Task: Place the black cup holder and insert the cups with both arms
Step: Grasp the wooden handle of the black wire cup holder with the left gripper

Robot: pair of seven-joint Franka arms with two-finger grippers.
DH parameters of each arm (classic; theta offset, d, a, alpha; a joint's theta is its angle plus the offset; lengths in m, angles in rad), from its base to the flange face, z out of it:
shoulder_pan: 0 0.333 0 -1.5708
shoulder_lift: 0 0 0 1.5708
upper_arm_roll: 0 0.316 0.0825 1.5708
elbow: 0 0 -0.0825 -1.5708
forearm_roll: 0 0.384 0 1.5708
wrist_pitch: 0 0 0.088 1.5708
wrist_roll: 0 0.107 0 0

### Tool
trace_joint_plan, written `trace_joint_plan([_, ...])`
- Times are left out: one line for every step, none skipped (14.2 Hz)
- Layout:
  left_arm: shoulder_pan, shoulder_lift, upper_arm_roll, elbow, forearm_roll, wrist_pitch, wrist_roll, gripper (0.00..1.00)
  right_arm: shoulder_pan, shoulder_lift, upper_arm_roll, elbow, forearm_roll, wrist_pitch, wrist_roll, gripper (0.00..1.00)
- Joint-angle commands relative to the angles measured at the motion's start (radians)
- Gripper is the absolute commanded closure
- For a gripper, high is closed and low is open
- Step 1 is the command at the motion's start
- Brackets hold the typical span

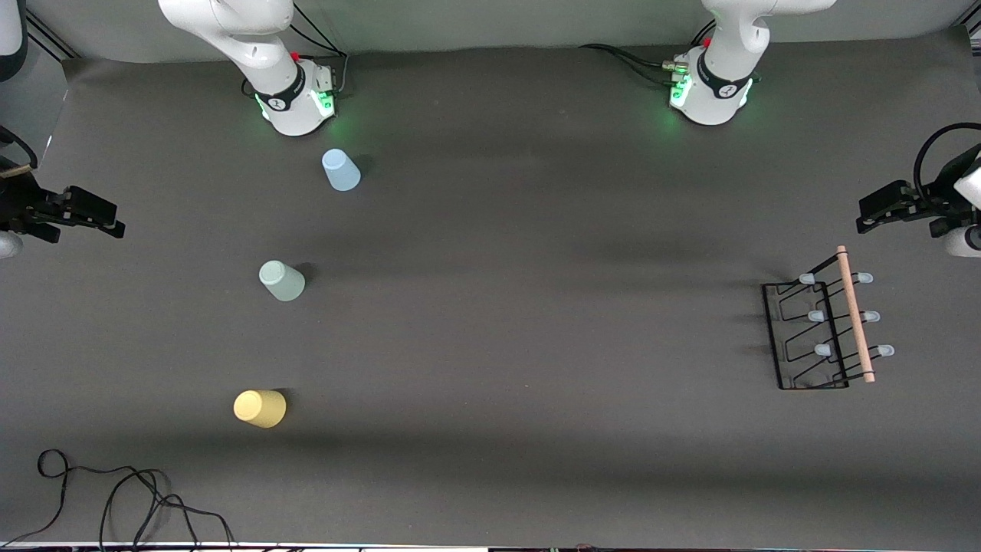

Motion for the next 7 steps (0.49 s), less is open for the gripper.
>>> trace_joint_plan([-0.019, -0.018, 0.015, -0.007, 0.017, -0.01, -0.008, 0.0, 0.004, -0.001, -0.002, 0.005, 0.018, 0.01, 0.011, 0.0])
trace_joint_plan([-0.019, -0.016, 0.015, -0.007, 0.017, -0.005, -0.008, 0.0, -0.004, 0.005, -0.004, 0.019, 0.023, 0.006, 0.016, 0.0])
trace_joint_plan([-0.019, -0.013, 0.015, -0.009, 0.019, 0.007, -0.007, 0.0, -0.004, 0.003, -0.005, 0.019, 0.025, 0.006, 0.016, 0.0])
trace_joint_plan([-0.011, -0.001, 0.016, -0.015, 0.02, 0.039, 0.002, 0.0, -0.001, 0.003, -0.004, 0.019, 0.025, 0.004, 0.016, 0.0])
trace_joint_plan([-0.011, 0.021, 0.044, -0.039, 0.022, 0.103, 0.007, 0.0, 0.001, 0.005, -0.004, 0.019, 0.025, 0.004, 0.018, 0.0])
trace_joint_plan([-0.013, 0.038, 0.068, -0.074, 0.023, 0.169, 0.027, 0.0, 0.003, 0.003, -0.004, 0.018, 0.025, 0.004, 0.018, 0.0])
trace_joint_plan([-0.011, 0.053, 0.088, -0.114, 0.023, 0.229, 0.077, 0.0, 0.003, 0.003, -0.004, 0.017, 0.025, 0.003, 0.016, 0.0])
